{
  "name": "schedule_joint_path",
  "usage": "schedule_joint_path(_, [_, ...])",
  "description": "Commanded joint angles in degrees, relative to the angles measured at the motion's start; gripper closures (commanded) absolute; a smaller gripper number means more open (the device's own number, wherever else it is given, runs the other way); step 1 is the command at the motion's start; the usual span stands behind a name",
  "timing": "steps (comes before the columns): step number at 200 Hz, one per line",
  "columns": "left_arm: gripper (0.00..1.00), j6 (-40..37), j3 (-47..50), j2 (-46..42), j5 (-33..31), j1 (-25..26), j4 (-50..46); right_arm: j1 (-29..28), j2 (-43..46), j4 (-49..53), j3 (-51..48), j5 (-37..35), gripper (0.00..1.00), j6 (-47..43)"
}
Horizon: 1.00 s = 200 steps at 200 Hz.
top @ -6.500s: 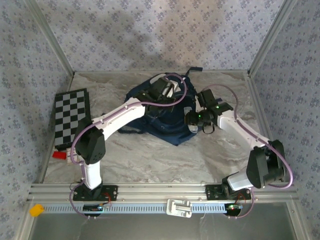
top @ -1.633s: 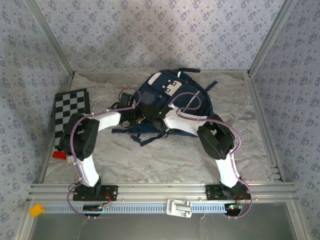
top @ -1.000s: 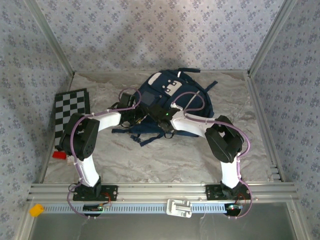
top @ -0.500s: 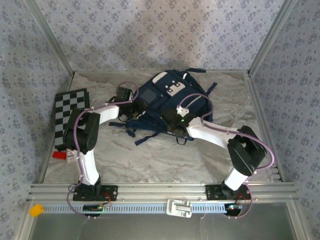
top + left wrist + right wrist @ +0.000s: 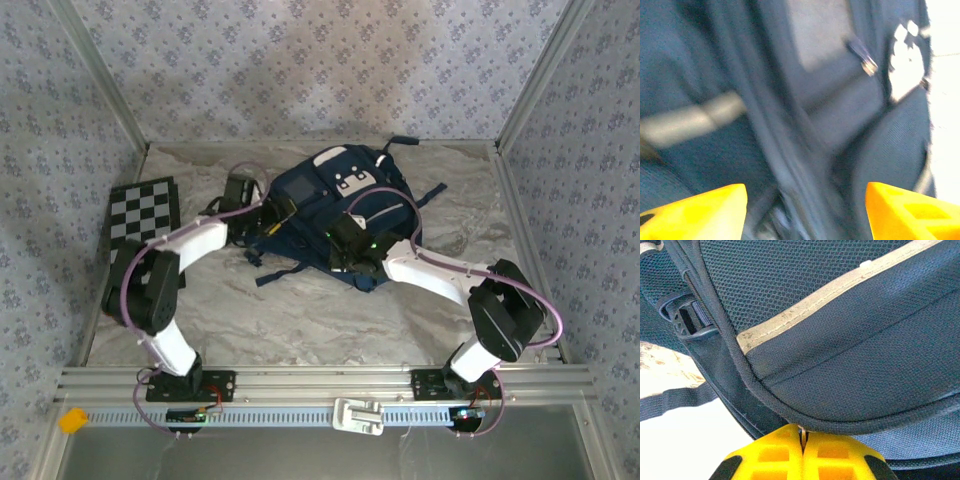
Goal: Pack the student bag
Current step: Zip the student bag at the center of the table.
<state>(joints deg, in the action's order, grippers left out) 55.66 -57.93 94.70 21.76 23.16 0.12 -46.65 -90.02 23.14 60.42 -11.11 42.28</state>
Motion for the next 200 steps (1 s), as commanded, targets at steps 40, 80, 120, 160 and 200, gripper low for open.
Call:
schedule_joint_path(40, [0.46, 16.2, 3.5, -2.1, -1.2, 11.6, 9.7, -0.2, 2.7, -3.8, -3.3, 1.0, 1.0, -2.4])
schedule_joint_path(80, [0.52, 24.4, 4.6, 1.4, -3.6, 13.9, 13.5, -0.1, 3.1, -6.0, -5.0, 1.0, 1.0, -2.6])
schedule_joint_path(120, [0.68, 27.2, 0.7, 5.7, -5.8, 16.2, 13.5, 0.0, 3.0, -5.5, -4.4, 0.9, 1.0, -4.0])
schedule_joint_path(160, [1.0, 20.5, 1.1, 2.5, -14.4, 14.3, 5.3, 0.3, 5.5, 1.2, -3.8, -1.8, 1.0, -8.6])
schedule_joint_path(200, [1.0, 12.1, 1.0, 0.6, -10.2, 9.7, 2.6, 4.7, 11.6, 10.9, -5.0, -4.9, 1.0, -9.0])
